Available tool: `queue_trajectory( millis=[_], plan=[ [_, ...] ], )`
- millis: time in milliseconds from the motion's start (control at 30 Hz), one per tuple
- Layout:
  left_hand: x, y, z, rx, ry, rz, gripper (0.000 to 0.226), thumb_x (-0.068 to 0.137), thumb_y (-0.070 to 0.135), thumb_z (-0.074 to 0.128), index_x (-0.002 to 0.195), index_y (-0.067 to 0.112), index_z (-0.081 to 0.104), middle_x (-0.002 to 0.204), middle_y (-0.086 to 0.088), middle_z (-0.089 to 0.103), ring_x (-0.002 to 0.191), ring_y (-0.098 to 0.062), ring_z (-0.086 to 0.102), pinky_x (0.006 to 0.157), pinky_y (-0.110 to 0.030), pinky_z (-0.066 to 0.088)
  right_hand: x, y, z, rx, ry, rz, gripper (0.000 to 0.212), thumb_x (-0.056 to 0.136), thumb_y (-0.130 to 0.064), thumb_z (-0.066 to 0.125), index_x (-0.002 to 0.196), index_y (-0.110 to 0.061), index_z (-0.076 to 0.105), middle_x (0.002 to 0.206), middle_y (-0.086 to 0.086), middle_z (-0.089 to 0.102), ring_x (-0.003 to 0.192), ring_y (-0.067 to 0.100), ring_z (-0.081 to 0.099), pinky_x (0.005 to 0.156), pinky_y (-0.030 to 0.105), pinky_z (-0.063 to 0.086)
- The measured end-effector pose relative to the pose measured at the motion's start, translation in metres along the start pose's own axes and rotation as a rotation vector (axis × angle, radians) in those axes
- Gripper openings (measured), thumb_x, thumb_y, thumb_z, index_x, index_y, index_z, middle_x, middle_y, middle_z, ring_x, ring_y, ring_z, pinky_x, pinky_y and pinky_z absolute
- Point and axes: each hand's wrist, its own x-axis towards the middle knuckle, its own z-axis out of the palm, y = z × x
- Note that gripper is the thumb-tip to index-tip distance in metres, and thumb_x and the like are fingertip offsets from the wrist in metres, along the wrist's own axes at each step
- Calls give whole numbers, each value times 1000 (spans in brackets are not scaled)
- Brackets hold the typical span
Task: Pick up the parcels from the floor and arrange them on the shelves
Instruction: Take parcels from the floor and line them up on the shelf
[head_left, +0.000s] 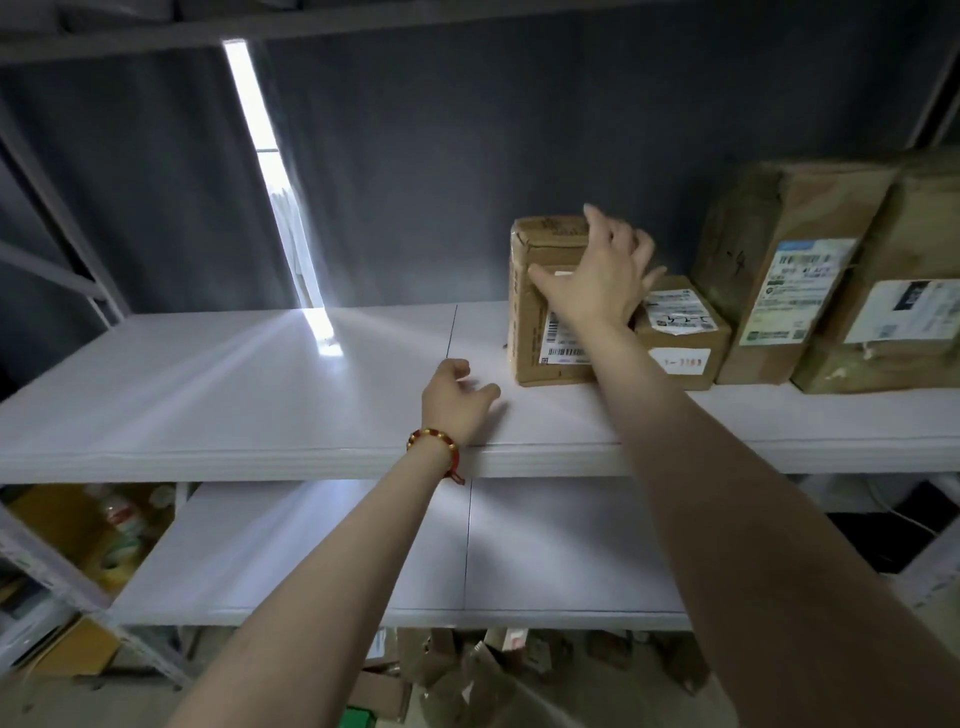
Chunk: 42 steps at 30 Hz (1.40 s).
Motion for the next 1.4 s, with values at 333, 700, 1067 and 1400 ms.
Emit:
queue_trajectory(
  millis=[333, 700, 1067, 1400],
  plan=[
    [44, 54, 28, 18, -96, 111, 83, 78, 18, 79, 147, 10, 33, 148, -10, 42, 133, -26, 44, 108, -38, 40, 14, -4, -40, -308, -114, -292, 55, 59, -73, 73, 86, -29, 56, 140, 2, 43, 140, 28, 26, 113, 71, 1],
    [39, 43, 44, -168, -58, 204, 56, 79, 5, 67, 132, 17, 55, 124, -3, 63, 100, -17, 64, 80, -21, 53, 47, -56, -41, -468, -612, -446, 116, 48, -65, 85, 142, -20, 35, 143, 11, 36, 138, 32, 24, 111, 64, 21],
    [53, 31, 4, -29, -64, -89, 79, 75, 38, 77, 138, 3, 44, 136, -15, 54, 121, -31, 54, 92, -33, 45, 51, -61, -42, -180, -604, -344, 128, 48, -50, 91, 150, -35, 15, 147, 6, 40, 136, 32, 34, 110, 58, 27],
    [51, 49, -7, -569, -134, -64, 98, 53, 71, 72, 137, 27, 47, 133, 3, 59, 115, -22, 60, 88, -47, 55, 27, 1, -16, 952, -360, 243, 92, 50, -41, 90, 133, -37, 51, 133, -2, 54, 115, 15, 60, 99, 41, 53]
  ],
)
